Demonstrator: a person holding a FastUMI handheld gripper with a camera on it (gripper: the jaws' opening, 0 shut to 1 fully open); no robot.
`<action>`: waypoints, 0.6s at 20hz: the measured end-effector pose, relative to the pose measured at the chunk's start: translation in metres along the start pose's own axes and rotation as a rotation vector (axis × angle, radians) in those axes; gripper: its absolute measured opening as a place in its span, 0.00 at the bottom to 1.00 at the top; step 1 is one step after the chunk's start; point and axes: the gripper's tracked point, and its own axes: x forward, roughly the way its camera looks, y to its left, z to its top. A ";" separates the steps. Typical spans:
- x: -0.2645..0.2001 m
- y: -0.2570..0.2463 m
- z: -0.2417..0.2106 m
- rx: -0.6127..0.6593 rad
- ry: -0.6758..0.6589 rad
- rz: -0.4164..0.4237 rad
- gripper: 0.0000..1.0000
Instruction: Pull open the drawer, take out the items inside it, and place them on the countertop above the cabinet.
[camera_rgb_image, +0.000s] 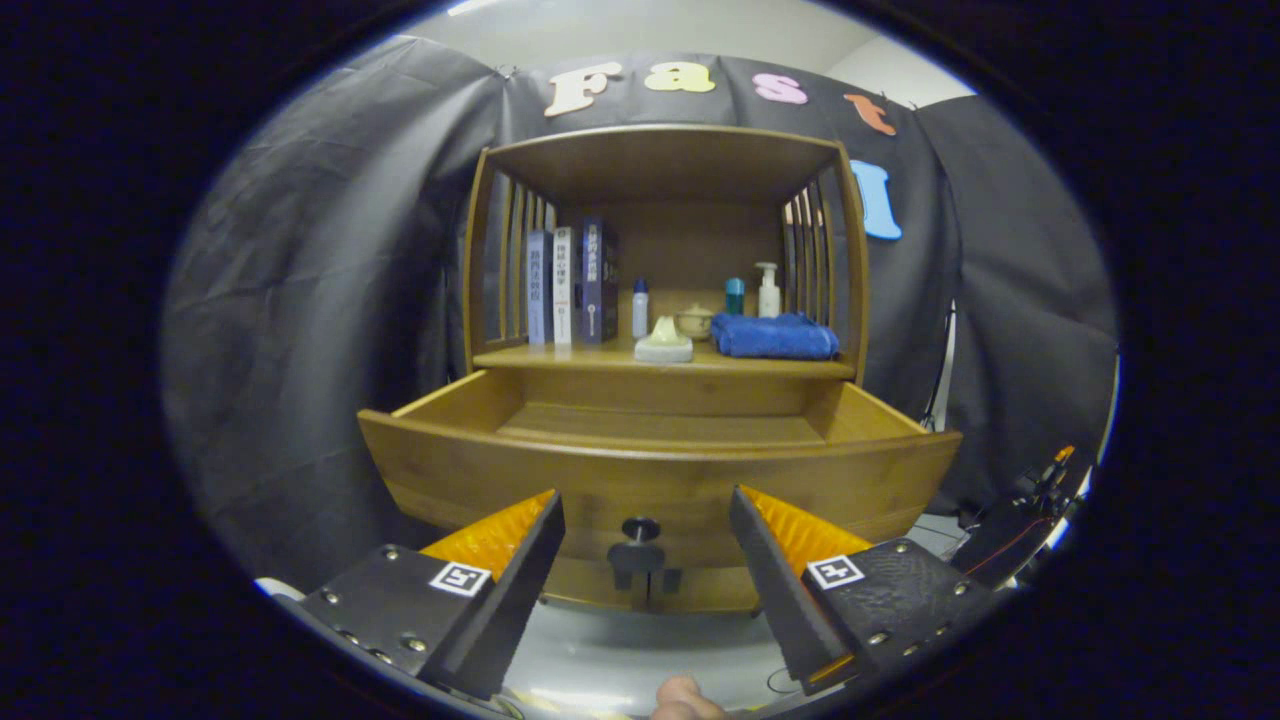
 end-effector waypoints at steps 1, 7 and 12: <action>0.001 0.000 -0.004 -0.001 0.005 -0.001 0.99; 0.010 -0.001 -0.026 0.008 0.006 -0.006 0.99; 0.015 -0.005 -0.035 -0.001 0.016 -0.018 0.99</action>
